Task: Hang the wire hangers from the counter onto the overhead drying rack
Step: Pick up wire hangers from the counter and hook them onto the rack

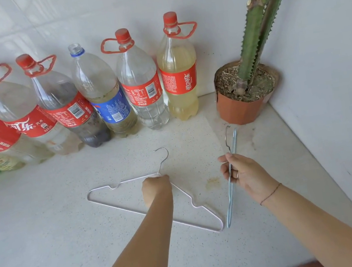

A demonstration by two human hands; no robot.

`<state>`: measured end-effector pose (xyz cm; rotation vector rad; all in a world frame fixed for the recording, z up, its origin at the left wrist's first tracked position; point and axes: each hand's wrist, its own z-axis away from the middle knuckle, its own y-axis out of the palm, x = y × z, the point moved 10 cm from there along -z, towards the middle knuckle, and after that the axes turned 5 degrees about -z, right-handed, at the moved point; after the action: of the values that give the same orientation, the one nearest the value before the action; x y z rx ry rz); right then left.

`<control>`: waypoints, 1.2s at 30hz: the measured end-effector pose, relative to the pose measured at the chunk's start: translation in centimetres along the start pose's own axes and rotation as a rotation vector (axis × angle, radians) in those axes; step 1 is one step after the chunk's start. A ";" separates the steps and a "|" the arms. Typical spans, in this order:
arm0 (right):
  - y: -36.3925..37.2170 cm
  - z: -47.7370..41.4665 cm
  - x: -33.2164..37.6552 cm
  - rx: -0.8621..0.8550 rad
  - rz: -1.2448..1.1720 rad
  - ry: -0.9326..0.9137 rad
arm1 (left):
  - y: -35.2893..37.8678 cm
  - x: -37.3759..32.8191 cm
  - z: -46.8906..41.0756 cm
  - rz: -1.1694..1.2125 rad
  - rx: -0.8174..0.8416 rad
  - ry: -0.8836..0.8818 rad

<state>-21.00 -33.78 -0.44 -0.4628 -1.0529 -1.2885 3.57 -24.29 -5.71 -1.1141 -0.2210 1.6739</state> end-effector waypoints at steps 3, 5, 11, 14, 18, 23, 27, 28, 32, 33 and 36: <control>1.1 0.5 0.5 0.064 0.016 0.009 | -0.3 -0.2 0.9 0.066 0.016 0.014; 2.2 0.8 0.6 0.125 0.010 0.031 | -0.8 -0.3 1.4 0.133 0.023 0.026; 7.1 2.5 2.1 0.387 0.130 0.049 | -5.1 -0.7 3.8 0.392 -0.038 0.105; 10.8 3.8 3.7 0.526 0.199 0.030 | -8.6 0.0 5.2 0.550 -0.103 0.135; 16.5 5.8 5.5 0.716 0.279 0.017 | -14.3 1.2 8.0 0.697 -0.213 0.177; 23.7 9.0 7.7 0.878 0.357 -0.049 | -23.4 2.7 13.0 0.765 -0.373 0.260; 30.2 13.4 9.5 1.018 0.372 -0.131 | -31.2 4.6 18.3 0.783 -0.520 0.297; 32.0 14.6 9.8 1.052 0.358 -0.134 | -33.1 5.0 19.7 0.779 -0.553 0.298; 39.4 21.1 10.9 1.223 0.304 -0.133 | -40.7 6.9 25.7 0.830 -0.705 0.339; 41.0 22.6 11.2 1.253 0.292 -0.140 | -42.1 7.1 26.9 0.843 -0.729 0.357; 45.6 27.4 12.2 1.333 0.245 -0.163 | -46.0 7.2 30.8 0.902 -0.802 0.404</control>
<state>10.18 -6.36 34.99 0.3324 -1.6635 -0.1488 10.68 12.29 35.89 -2.3813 -0.1289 2.1233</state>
